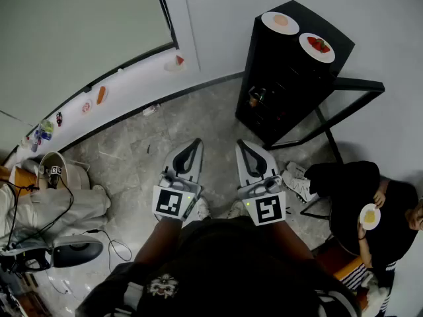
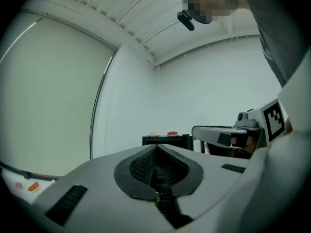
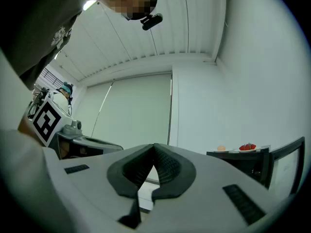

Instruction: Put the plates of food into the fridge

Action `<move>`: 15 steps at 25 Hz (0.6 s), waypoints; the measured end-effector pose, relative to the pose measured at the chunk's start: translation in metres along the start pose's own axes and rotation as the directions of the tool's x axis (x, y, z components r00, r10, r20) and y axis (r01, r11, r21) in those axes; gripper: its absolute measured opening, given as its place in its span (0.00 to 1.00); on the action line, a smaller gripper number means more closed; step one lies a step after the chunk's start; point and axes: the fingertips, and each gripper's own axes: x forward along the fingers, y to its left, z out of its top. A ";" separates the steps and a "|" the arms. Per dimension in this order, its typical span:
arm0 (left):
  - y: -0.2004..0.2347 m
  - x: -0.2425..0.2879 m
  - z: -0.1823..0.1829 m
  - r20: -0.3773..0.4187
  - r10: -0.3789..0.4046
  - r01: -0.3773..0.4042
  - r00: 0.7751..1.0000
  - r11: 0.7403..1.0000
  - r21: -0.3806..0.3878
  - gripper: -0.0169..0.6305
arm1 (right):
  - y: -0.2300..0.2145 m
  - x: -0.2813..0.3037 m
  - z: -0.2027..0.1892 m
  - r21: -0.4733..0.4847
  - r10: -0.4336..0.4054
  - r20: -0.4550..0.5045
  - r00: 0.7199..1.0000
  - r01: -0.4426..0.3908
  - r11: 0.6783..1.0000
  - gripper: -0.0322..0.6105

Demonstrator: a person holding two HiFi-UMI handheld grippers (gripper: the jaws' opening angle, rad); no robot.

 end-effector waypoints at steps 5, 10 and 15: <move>0.000 -0.011 0.007 0.018 -0.003 0.003 1.000 1.000 0.010 0.06 | 0.009 -0.001 0.009 -0.010 0.001 0.021 1.000 -0.001 1.000 0.09; 0.000 -0.017 0.005 0.012 -0.023 0.023 1.000 1.000 0.014 0.06 | 0.015 -0.001 0.004 -0.011 -0.004 0.005 1.000 0.004 1.000 0.09; 0.006 -0.021 0.003 0.000 -0.047 0.047 0.999 0.999 0.000 0.06 | 0.023 0.004 0.004 0.009 -0.018 0.010 1.000 0.017 1.000 0.09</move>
